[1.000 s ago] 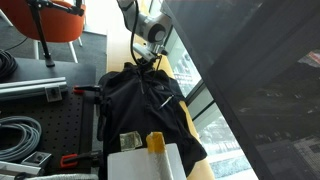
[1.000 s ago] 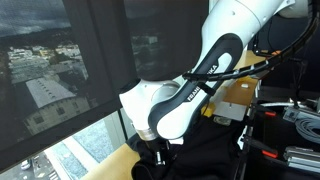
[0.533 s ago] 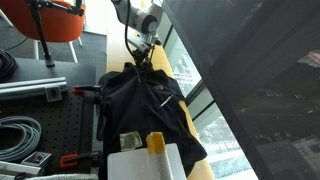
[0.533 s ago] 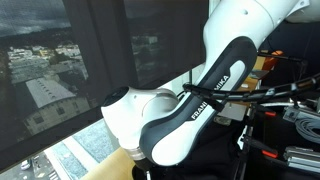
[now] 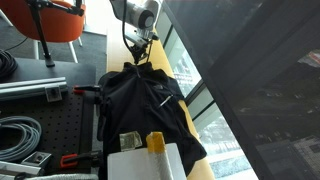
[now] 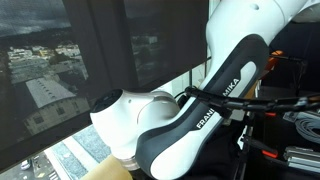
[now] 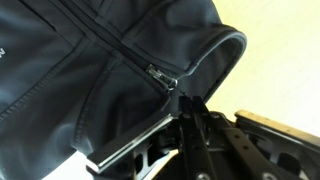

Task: Zip up the black jumper

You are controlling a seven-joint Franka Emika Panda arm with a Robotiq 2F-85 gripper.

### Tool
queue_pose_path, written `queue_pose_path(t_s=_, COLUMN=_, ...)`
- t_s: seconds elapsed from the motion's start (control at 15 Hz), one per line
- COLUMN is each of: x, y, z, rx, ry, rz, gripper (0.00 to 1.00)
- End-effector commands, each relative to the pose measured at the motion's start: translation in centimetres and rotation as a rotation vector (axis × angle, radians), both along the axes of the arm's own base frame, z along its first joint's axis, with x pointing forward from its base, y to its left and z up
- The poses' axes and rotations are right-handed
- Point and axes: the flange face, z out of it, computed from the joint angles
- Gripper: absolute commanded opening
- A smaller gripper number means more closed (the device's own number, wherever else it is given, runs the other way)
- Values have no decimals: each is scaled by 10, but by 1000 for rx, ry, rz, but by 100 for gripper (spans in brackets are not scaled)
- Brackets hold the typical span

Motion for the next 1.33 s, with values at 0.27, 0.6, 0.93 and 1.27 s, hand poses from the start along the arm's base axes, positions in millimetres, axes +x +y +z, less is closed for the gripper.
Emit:
queue_pose_path(t_s=0.27, x=-4, y=26, z=17, rx=75, ry=-50, rz=33, gripper=2)
queue_pose_path(t_s=0.6, x=-5, y=21, z=28, rx=91, ry=-53, rz=20, gripper=40)
queue_pose_path(t_s=0.93, x=2, y=-10, z=70, rx=109, ry=-101, rz=-20, gripper=76)
queue_pose_path(t_s=1.27, x=35, y=-105, z=125, rx=94, ry=-170, rz=-198, gripper=100)
